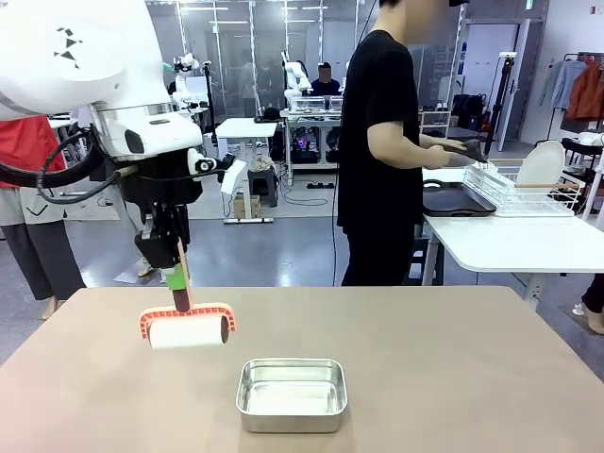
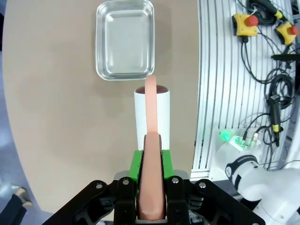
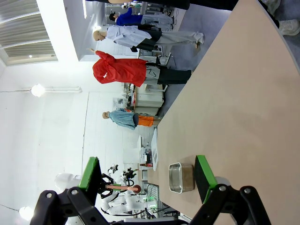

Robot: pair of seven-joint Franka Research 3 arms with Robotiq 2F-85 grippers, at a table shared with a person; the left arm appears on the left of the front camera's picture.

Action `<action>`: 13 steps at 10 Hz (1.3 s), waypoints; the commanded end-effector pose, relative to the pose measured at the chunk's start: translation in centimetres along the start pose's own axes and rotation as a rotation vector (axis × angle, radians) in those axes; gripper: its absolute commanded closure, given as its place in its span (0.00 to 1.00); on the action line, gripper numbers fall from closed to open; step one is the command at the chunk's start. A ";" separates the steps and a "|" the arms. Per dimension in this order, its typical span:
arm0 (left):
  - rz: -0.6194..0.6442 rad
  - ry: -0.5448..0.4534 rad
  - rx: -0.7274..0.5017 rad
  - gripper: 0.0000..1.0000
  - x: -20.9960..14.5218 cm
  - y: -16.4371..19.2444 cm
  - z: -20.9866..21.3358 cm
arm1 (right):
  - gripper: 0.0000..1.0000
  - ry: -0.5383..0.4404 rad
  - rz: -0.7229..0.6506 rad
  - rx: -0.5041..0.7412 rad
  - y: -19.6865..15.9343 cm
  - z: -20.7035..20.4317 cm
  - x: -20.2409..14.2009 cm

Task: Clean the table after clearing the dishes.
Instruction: Place the Lint Roller back on top of the Airtight Container.

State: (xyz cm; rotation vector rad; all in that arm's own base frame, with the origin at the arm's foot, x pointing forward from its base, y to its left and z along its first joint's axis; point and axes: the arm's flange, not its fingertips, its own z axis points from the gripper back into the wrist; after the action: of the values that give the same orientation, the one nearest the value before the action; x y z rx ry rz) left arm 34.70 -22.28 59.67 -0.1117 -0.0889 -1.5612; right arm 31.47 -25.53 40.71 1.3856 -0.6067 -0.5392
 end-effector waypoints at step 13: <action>-0.097 0.091 -0.088 0.79 12.6 5.2 -12.9 | 0.00 0.012 0.007 -0.004 0.2 0.4 -0.2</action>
State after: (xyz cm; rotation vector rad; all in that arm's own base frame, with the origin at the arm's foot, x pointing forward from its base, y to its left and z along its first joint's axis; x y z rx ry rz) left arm 39.22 -35.96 48.16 -0.1401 0.0559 -1.6545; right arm 31.48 -25.54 40.71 1.3855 -0.6068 -0.5390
